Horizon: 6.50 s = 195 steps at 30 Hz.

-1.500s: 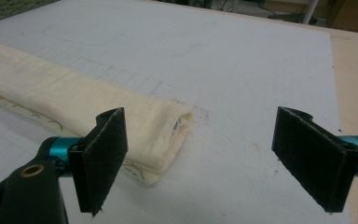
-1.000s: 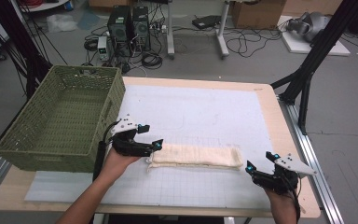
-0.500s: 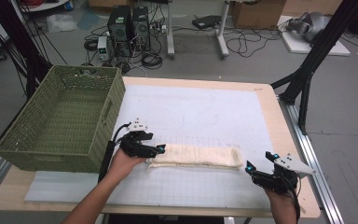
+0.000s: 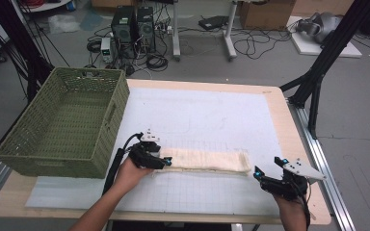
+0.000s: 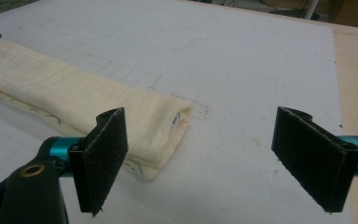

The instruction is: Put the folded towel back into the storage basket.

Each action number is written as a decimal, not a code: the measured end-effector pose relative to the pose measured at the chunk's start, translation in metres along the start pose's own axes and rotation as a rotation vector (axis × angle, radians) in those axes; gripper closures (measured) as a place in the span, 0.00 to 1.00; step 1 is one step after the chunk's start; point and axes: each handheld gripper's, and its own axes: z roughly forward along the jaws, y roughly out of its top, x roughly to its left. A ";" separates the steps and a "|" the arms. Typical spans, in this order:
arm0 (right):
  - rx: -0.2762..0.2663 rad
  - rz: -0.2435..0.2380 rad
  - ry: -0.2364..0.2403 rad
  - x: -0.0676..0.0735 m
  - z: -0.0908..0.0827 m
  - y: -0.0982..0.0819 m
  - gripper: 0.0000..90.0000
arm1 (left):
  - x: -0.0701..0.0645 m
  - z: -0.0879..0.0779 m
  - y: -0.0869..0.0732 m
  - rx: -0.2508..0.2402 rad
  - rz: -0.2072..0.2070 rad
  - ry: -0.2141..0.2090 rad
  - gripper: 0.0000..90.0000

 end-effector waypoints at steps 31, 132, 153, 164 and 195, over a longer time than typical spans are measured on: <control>0.017 0.001 -0.004 0.001 0.003 0.000 0.19 | -0.010 -0.015 -0.005 -0.153 0.036 -0.106 0.89; -0.103 -0.193 0.325 0.041 0.066 0.104 0.90 | -0.006 -0.149 -0.002 -0.582 0.141 -0.032 0.90; -0.130 -0.330 0.326 0.092 0.130 0.204 0.90 | 0.015 -0.194 -0.022 -0.649 0.091 0.105 0.90; -0.147 -0.360 0.352 0.123 0.160 0.236 0.90 | 0.024 -0.215 -0.036 -0.660 0.068 0.167 0.90; -0.151 -0.470 0.411 0.266 0.263 0.333 0.90 | 0.055 -0.266 -0.081 -0.703 -0.066 0.373 0.90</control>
